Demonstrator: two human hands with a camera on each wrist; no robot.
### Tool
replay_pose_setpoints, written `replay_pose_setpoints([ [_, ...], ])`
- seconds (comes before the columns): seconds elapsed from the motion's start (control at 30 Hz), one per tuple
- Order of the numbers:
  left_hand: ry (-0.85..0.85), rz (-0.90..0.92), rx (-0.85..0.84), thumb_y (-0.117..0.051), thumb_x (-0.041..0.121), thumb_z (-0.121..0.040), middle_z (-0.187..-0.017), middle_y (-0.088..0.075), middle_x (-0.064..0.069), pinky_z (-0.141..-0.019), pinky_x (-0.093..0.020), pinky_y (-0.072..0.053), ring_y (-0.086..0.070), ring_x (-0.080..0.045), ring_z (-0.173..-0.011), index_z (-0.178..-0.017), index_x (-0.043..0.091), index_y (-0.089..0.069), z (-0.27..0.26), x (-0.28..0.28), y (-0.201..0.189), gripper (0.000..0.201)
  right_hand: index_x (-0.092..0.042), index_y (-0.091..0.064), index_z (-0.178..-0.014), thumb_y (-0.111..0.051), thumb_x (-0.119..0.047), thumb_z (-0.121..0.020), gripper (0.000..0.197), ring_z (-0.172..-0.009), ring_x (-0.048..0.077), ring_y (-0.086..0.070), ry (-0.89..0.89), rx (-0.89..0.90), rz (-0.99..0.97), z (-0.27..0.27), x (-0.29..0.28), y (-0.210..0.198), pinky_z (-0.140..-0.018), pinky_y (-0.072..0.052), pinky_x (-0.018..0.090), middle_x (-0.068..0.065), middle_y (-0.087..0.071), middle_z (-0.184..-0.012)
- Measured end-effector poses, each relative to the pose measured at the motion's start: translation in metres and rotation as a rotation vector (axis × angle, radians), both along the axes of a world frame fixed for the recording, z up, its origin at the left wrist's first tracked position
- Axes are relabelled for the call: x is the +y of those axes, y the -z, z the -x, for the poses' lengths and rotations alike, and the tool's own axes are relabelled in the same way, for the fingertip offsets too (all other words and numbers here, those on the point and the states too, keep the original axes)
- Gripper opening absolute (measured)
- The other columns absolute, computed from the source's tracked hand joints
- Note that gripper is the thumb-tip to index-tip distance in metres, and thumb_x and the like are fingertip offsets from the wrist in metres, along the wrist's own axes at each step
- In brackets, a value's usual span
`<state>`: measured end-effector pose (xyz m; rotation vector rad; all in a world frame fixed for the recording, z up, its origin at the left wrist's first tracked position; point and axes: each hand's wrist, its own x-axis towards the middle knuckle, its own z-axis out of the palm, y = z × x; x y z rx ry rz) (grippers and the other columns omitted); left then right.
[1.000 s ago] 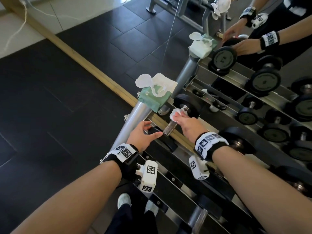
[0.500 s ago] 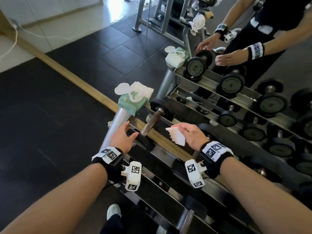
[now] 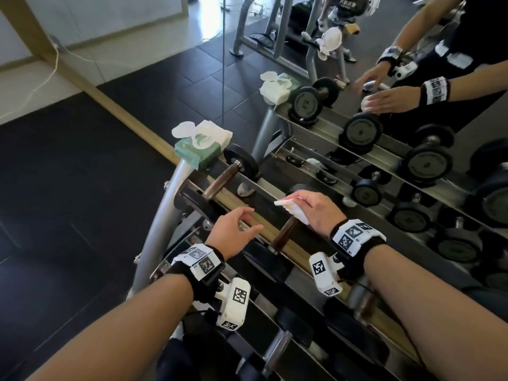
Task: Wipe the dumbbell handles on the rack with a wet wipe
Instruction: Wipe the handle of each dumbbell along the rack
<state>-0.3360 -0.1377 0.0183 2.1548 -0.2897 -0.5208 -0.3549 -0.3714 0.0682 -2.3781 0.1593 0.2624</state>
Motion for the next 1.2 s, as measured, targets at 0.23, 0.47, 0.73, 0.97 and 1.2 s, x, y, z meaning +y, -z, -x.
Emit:
replay_pose_setpoints([
  [0.23,0.038,-0.065,0.199,-0.081,0.055,-0.068,-0.130,-0.053,0.014,-0.088,-0.020,-0.042,-0.054,-0.002,-0.104,-0.141,0.034,-0.042,0.021,0.000,0.010,0.086,-0.028,-0.067,-0.115,-0.041,-0.026,-0.105,0.028,-0.095,0.015,-0.065,-0.138,-0.129,0.047,-0.008,-0.007,0.006,-0.090,-0.047,0.026,-0.001,-0.071,-0.105],
  [0.47,-0.019,-0.029,0.303,-0.084,0.044,-0.070,-0.131,-0.054,0.012,-0.104,-0.035,-0.043,-0.051,-0.012,-0.121,-0.143,0.034,-0.038,0.022,0.000,0.021,0.086,-0.031,-0.059,-0.120,-0.036,-0.033,-0.106,0.027,-0.078,0.019,-0.069,-0.330,0.042,0.328,-0.001,-0.023,0.039,-0.080,-0.053,0.030,0.003,-0.070,-0.084],
  [0.73,-0.067,0.012,0.323,-0.084,0.039,-0.071,-0.133,-0.054,0.010,-0.106,-0.038,-0.043,-0.051,-0.015,-0.124,-0.144,0.033,-0.037,0.026,-0.002,0.019,0.087,-0.032,-0.063,-0.127,-0.051,-0.038,-0.100,0.029,-0.118,0.009,-0.059,-0.393,0.038,0.277,0.008,-0.025,0.052,-0.109,-0.042,0.033,-0.010,-0.063,-0.127],
  [0.97,-0.089,0.045,0.348,-0.082,0.034,-0.074,-0.138,-0.053,0.006,-0.108,-0.038,-0.041,-0.049,-0.016,-0.128,-0.145,0.029,-0.037,0.030,-0.003,0.018,0.084,-0.015,-0.047,-0.144,-0.055,-0.012,-0.095,0.050,-0.143,0.028,-0.031,-0.893,0.050,0.625,0.034,0.024,0.060,-0.118,-0.028,0.043,0.006,-0.036,-0.155],
  [1.2,-0.093,0.056,0.363,-0.081,0.034,-0.075,-0.139,-0.052,0.006,-0.107,-0.036,-0.039,-0.049,-0.017,-0.128,-0.146,0.028,-0.036,0.033,-0.003,0.016,0.084,-0.023,-0.052,-0.135,-0.055,-0.006,-0.093,0.046,-0.127,0.022,-0.052,-0.552,0.138,0.643,0.004,-0.014,0.039,-0.108,-0.044,0.042,0.001,-0.051,-0.138],
])
